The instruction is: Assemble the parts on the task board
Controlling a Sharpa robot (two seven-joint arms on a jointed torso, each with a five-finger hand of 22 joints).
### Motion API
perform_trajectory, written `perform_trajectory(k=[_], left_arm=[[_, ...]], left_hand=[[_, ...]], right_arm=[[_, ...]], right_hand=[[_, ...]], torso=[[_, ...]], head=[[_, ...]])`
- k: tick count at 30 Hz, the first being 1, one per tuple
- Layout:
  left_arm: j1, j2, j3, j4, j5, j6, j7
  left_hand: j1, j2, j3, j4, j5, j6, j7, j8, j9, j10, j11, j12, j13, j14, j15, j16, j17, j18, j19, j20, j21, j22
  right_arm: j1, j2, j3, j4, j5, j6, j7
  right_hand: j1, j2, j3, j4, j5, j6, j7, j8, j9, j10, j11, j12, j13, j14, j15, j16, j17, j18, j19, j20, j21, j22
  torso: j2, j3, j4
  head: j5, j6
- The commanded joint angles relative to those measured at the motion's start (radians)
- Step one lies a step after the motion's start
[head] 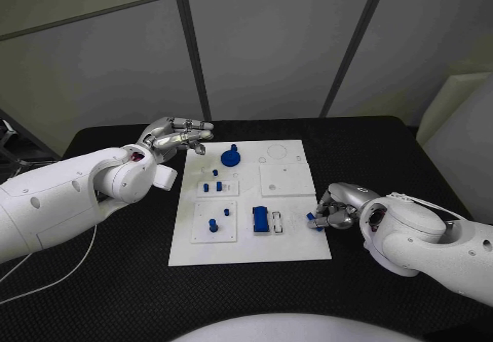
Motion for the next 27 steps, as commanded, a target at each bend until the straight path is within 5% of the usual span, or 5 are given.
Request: perform_trajectory(k=[1, 4, 11, 19, 27], left_arm=[[0.001, -0.001, 0.001, 0.001, 0.005, 0.012, 0.001], [0.001, -0.001, 0.001, 0.001, 0.005, 0.013, 0.001], [0.001, -0.002, 0.001, 0.002, 0.005, 0.012, 0.002], [0.000, -0.002, 0.001, 0.001, 0.005, 0.012, 0.002], [0.000, -0.001, 0.001, 0.001, 0.005, 0.012, 0.001]], left_hand=[[-0.004, 0.002, -0.007, -0.001, -0.002, 0.003, 0.002, -0.006, 0.002, -0.005, -0.001, 0.001, 0.001, 0.001, 0.003, -0.006, -0.001, -0.012, -0.001, 0.004, 0.000, -0.001], [-0.004, 0.002, -0.007, -0.001, -0.002, 0.003, 0.002, -0.006, 0.002, -0.005, -0.001, 0.001, 0.001, 0.001, 0.003, -0.006, -0.001, -0.012, -0.001, 0.004, 0.000, -0.001], [-0.004, 0.002, -0.007, -0.001, -0.002, 0.003, 0.002, -0.006, 0.002, -0.005, -0.001, 0.001, 0.001, 0.001, 0.003, -0.006, -0.001, -0.012, -0.001, 0.004, 0.000, -0.001], [-0.004, 0.002, -0.007, -0.001, -0.002, 0.003, 0.002, -0.006, 0.002, -0.005, -0.001, 0.001, 0.001, 0.001, 0.003, -0.006, -0.001, -0.012, -0.001, 0.004, 0.000, -0.001], [-0.004, 0.002, -0.007, -0.001, -0.002, 0.003, 0.002, -0.006, 0.002, -0.005, -0.001, 0.001, 0.001, 0.001, 0.003, -0.006, -0.001, -0.012, -0.001, 0.004, 0.000, -0.001]], right_arm=[[-0.011, 0.011, -0.006, -0.007, -0.045, 0.060, -0.025], [-0.014, 0.020, -0.006, -0.009, -0.059, 0.063, -0.029], [-0.018, 0.031, -0.007, -0.006, -0.081, 0.023, -0.045], [-0.018, 0.014, -0.006, 0.034, 0.099, -0.168, -0.004], [-0.017, 0.035, -0.006, 0.054, 0.262, -0.278, 0.043]], right_hand=[[0.038, 0.005, 0.007, -0.019, 0.006, 0.009, -0.002, -0.009, -0.008, -0.001, -0.009, -0.006, -0.001, 0.038, -0.004, -0.005, 0.001, -0.006, 0.090, -0.004, 0.006, 0.236], [0.071, 0.015, 0.015, -0.039, 0.013, 0.012, -0.004, -0.010, -0.011, -0.001, -0.011, -0.008, -0.001, 0.038, -0.006, -0.005, 0.002, -0.006, 0.091, -0.006, 0.006, 0.236], [0.147, 0.054, 0.043, -0.087, 0.143, 0.020, -0.011, -0.013, -0.028, -0.002, -0.018, -0.014, -0.002, 0.040, -0.012, -0.003, 0.009, -0.007, 0.092, -0.012, 0.009, 0.239], [0.145, 0.073, 0.056, -0.100, 0.268, 0.007, -0.008, -0.014, -0.050, 0.001, -0.016, -0.019, -0.002, 0.041, -0.011, 0.001, 0.017, -0.008, 0.094, -0.013, 0.013, 0.242], [0.124, 0.080, 0.059, -0.093, 0.293, 0.012, -0.009, -0.012, -0.054, 0.008, -0.016, -0.012, 0.003, 0.043, -0.011, 0.005, 0.026, -0.010, 0.098, -0.012, 0.020, 0.248]], torso=[[0.001, 0.0000, -0.0005], [0.000, -0.0002, 0.0005], [0.000, 0.0005, 0.0002], [-0.001, -0.0007, 0.0007], [0.001, -0.0002, 0.0013]], head=[[0.001, -0.001], [0.001, -0.002], [0.005, 0.000], [0.008, 0.001], [0.011, 0.004]])
